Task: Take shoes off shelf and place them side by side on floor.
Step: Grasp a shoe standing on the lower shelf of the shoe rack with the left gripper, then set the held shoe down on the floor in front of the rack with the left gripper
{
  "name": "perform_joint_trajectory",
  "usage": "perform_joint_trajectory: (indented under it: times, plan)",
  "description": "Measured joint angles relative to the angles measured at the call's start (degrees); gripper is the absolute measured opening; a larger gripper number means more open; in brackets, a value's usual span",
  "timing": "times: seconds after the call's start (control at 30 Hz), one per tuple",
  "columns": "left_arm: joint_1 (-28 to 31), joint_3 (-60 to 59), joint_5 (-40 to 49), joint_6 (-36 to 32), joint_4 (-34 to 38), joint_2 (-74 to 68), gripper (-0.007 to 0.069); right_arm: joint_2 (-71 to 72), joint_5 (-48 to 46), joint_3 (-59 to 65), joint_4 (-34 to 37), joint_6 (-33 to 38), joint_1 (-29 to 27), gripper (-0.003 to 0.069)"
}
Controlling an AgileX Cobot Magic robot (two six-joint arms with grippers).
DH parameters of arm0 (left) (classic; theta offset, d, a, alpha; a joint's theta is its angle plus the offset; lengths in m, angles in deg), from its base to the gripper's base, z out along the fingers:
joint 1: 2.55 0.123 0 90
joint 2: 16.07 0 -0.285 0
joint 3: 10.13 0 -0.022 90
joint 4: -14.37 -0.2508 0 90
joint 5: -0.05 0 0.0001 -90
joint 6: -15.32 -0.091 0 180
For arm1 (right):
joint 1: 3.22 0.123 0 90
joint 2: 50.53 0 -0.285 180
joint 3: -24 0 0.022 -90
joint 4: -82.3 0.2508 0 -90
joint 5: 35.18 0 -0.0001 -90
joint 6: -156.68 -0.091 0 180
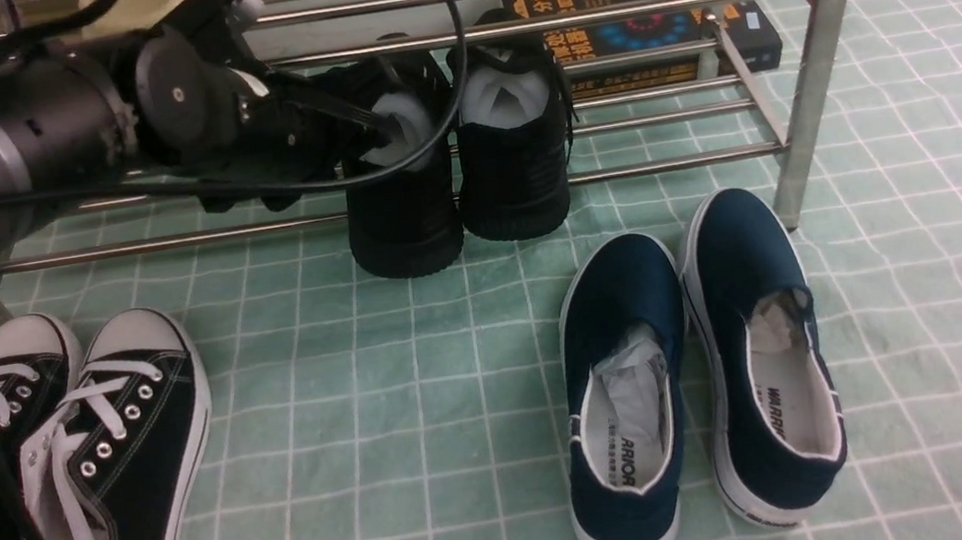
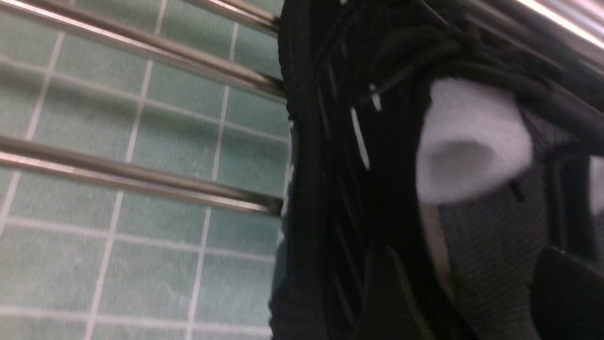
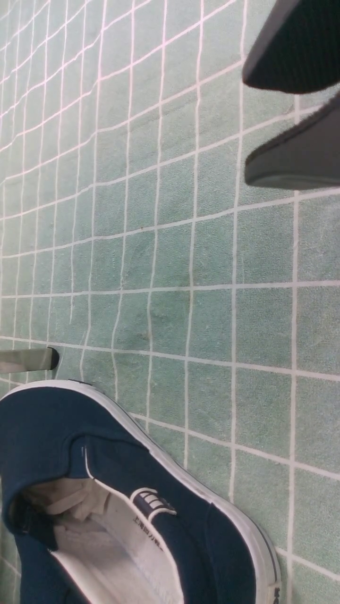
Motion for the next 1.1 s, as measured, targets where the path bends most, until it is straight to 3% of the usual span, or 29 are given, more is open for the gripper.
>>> perform_joint_trajectory:
  times: [0.1,0.2,0.37,0.43,0.87,1.0,1.1]
  plan:
    - [0.00,0.00,-1.38,0.00,0.00,-1.50,0.0416,0.00,0.00,0.00,0.00,0.00,0.00,0.0239]
    - [0.00,0.02,-1.43,0.00,-0.04,-2.62,0.0358,0.00,0.00,0.00,0.00,0.00,0.00,0.0239]
    - [0.00,0.06,0.38,0.00,-0.04,-3.22,0.0101,0.00,0.00,0.00,0.00,0.00,0.00,0.0239]
    - [0.00,0.06,2.01,0.28,-0.15,-2.71,0.0043,0.00,0.00,0.00,0.00,0.00,0.00,0.0239]
    - [0.07,-1.54,33.46,3.77,-12.19,18.20,0.0022,0.00,0.00,0.00,0.00,0.00,0.00,0.0239]
    - [0.07,-7.00,35.18,6.50,-13.15,22.99,0.0022,0.00,0.00,0.00,0.00,0.00,0.00,0.0239]
    - [0.07,-17.39,29.64,14.99,-16.18,26.40,0.0022,0.00,0.00,0.00,0.00,0.00,0.00,0.0239]
